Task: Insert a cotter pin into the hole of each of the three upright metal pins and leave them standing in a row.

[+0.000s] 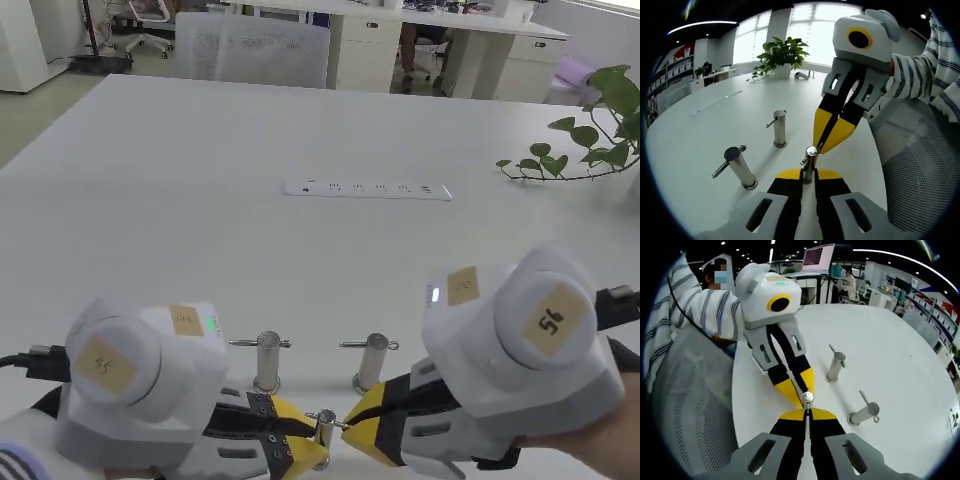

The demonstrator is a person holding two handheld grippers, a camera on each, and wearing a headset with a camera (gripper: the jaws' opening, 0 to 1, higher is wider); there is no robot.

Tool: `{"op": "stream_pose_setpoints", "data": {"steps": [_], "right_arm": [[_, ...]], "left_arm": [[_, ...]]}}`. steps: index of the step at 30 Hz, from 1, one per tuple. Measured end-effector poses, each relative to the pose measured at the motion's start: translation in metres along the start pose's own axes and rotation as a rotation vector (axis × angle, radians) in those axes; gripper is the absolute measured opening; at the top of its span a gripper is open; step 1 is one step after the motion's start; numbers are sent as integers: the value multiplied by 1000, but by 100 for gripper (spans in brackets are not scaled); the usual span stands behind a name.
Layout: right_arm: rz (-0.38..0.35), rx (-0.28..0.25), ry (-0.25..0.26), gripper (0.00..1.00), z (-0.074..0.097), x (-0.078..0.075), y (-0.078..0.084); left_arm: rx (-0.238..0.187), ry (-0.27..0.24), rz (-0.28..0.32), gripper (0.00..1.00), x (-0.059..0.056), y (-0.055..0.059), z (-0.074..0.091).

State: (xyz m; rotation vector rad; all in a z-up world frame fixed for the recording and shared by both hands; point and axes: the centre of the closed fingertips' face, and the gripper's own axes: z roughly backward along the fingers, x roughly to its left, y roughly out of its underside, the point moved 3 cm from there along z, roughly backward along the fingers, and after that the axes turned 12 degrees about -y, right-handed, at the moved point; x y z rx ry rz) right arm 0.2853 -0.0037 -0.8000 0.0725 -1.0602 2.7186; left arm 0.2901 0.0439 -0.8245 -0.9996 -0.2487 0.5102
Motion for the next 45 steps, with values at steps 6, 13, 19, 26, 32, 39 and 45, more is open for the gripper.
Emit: {"op": "stream_pose_setpoints", "data": {"steps": [6,13,19,26,32,39,45], "right_arm": [[-2,-10,-11,3,-2,-1,1],[-13,-29,-21,5,-2,0,1],[-23,-27,-21,12,0,2,3],[-38,-4,-22,10,9,4,13],[-40,-14,-21,7,10,4,13],[-47,-29,-24,3,7,2,7],[-50,-22,-25,3,9,1,7]], "left_arm": [[0,-1,10,7,-1,-1,-1],[3,-6,20,7,-1,0,-1],[3,-4,20,7,-2,0,-1],[9,-6,18,7,-1,2,-1],[12,-5,17,7,-1,2,-2],[17,-8,20,7,-1,3,-2],[29,-11,17,5,-2,6,-3]]}}
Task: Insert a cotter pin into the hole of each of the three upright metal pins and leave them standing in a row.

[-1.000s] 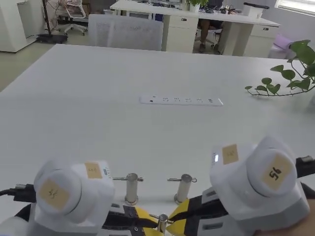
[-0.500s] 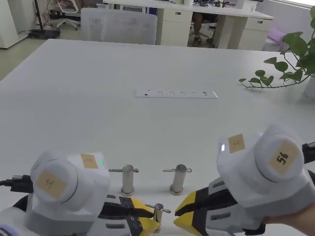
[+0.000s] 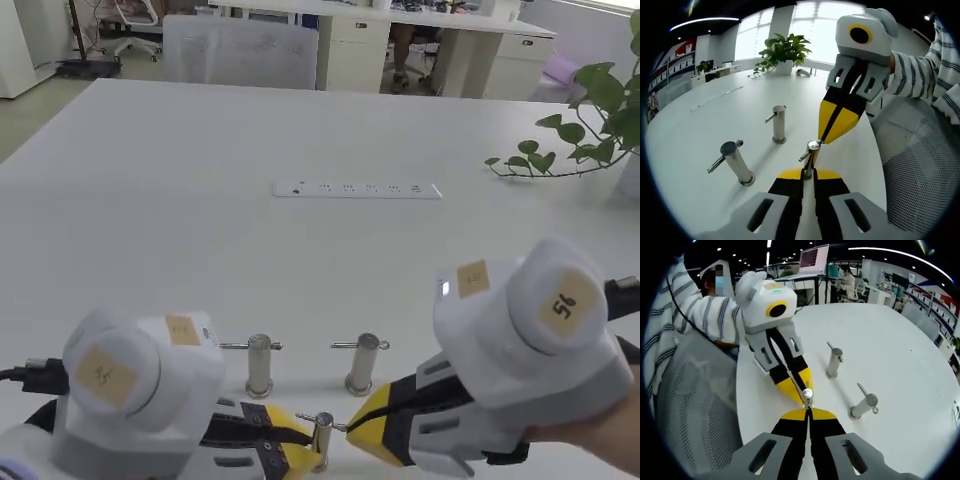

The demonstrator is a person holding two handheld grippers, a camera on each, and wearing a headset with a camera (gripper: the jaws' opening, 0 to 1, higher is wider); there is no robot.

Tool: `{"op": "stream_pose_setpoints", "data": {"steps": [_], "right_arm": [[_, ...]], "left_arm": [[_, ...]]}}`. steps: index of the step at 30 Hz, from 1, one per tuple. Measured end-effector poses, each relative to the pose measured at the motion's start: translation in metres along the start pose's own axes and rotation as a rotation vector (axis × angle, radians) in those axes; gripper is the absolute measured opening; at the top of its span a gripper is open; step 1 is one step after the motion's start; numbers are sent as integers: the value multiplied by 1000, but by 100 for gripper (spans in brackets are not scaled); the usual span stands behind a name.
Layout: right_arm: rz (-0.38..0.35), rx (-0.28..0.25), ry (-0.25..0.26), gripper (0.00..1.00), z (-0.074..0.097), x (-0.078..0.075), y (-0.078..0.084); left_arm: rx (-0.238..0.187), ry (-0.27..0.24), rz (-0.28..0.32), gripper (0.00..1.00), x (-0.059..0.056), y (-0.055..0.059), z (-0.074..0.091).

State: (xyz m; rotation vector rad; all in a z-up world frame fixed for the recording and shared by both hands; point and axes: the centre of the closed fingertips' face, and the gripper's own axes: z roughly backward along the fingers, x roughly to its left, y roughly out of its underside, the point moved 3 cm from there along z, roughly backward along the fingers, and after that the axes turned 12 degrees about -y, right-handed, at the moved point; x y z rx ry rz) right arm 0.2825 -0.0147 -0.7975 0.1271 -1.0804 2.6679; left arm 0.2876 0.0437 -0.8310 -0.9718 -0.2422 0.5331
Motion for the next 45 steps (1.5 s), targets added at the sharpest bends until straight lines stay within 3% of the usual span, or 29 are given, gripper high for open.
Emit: {"op": "stream_pose_setpoints", "data": {"steps": [2,15,22,28,30,38,41,45], "right_arm": [[1,-2,0,3,0,0,-1],[-4,10,0,3,-4,-2,-1],[-3,10,0,3,-4,-2,-2],[-4,4,0,3,-4,-2,-3],[23,15,1,7,-4,-2,1],[-2,-11,4,15,-8,-4,6],[-22,-39,2,23,-11,-4,6],[-37,-86,-3,28,-15,-6,7]], "left_arm": [[5,3,-1,0,-1,1,0],[3,6,1,0,-2,3,-2],[-6,13,-4,9,-4,1,-3],[-11,13,-3,10,-4,-1,-4],[-21,10,-1,13,-3,-3,-4],[-39,22,3,29,-1,-3,3],[-54,26,24,41,0,-3,5],[-43,34,21,48,-1,2,10]]}}
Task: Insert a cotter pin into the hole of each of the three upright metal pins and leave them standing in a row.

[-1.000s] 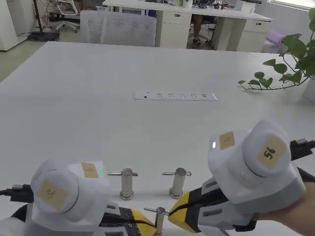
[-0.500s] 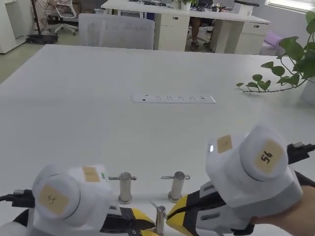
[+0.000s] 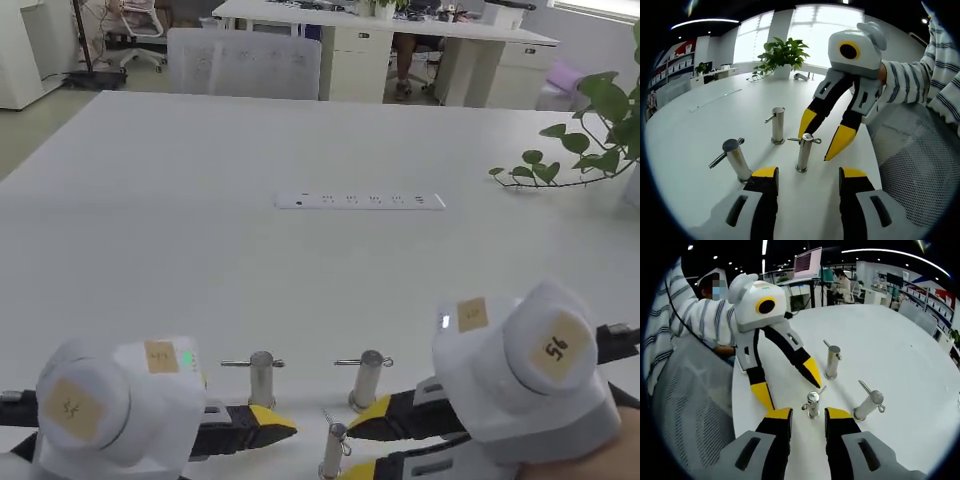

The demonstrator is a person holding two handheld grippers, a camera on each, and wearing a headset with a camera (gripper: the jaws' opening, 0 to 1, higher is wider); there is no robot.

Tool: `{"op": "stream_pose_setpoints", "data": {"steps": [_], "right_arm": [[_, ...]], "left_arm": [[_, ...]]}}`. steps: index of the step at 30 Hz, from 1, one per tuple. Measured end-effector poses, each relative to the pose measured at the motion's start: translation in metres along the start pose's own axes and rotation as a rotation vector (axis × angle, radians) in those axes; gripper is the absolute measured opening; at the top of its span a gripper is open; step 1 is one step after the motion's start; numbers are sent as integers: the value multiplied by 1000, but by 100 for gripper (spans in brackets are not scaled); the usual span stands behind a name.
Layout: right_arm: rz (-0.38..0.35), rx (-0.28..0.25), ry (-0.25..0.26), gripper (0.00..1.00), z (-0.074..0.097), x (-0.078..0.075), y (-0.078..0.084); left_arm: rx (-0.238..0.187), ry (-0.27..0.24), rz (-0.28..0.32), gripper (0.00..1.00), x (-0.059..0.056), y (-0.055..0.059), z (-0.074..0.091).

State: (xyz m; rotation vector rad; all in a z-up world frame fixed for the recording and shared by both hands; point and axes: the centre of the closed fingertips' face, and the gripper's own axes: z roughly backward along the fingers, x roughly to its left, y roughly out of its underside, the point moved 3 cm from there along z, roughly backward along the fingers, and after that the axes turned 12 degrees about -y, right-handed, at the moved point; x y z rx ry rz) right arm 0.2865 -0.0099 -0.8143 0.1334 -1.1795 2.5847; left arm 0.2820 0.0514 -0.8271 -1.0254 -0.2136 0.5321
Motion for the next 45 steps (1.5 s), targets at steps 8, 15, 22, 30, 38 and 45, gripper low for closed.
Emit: {"op": "stream_pose_setpoints", "data": {"steps": [8,15,22,30,38,45], "right_arm": [[-88,-119,0,28,-9,-3,-2],[-116,-152,28,28,-19,-4,2],[-128,-182,70,27,-26,-6,6],[-156,-206,106,21,-32,-10,12],[-132,-237,134,14,-30,-14,9],[-100,-221,128,12,-29,-13,10]], "left_arm": [[-78,-7,49,67,1,-14,19],[-81,-37,68,76,1,-11,32],[-107,-83,101,76,6,-13,44],[-129,-116,124,77,10,-18,55],[-131,-142,124,77,14,-18,59],[-122,-150,126,77,16,-17,60]]}}
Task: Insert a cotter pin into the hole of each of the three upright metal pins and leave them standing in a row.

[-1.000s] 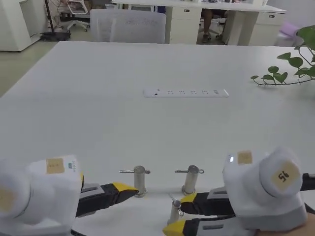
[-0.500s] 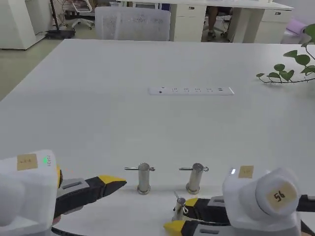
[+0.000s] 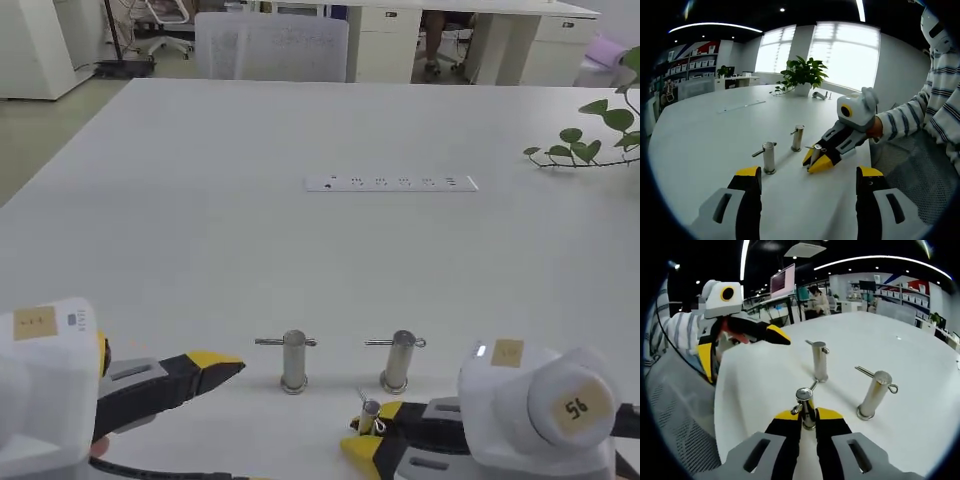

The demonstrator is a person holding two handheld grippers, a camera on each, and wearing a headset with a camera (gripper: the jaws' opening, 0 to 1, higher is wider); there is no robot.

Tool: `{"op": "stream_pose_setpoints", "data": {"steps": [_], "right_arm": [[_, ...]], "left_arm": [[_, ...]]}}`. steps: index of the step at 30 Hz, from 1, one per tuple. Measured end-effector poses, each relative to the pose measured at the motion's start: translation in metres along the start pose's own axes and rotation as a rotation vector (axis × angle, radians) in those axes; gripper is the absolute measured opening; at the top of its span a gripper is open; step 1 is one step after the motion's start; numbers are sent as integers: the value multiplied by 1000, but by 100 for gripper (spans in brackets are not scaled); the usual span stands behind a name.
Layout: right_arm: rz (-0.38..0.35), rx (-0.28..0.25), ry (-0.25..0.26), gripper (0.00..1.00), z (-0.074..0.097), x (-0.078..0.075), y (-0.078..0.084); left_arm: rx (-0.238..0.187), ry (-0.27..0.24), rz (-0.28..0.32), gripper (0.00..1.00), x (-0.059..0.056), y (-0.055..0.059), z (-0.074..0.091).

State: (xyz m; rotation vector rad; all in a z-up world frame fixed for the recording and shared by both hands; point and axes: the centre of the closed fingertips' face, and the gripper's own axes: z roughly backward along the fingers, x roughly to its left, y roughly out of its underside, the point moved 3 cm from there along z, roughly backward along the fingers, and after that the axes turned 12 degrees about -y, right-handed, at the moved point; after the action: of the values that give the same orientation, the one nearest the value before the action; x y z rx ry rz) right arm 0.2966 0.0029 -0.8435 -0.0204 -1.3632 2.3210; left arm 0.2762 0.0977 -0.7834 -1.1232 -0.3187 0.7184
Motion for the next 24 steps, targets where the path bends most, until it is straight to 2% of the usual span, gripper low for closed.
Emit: {"op": "stream_pose_setpoints", "data": {"steps": [5,9,16,20,24], "right_arm": [[25,11,-18,10,2,0,1],[93,44,-37,10,6,-1,2],[157,50,-113,10,20,-3,-2],[190,59,-174,9,33,-7,-2],[208,72,-212,9,47,-14,1]], "left_arm": [[6,2,-15,81,-2,-1,2],[9,12,-20,85,-5,-1,4],[43,9,-30,85,-5,5,4],[52,8,-17,86,-4,5,4],[51,-6,-1,88,-3,3,6]]}}
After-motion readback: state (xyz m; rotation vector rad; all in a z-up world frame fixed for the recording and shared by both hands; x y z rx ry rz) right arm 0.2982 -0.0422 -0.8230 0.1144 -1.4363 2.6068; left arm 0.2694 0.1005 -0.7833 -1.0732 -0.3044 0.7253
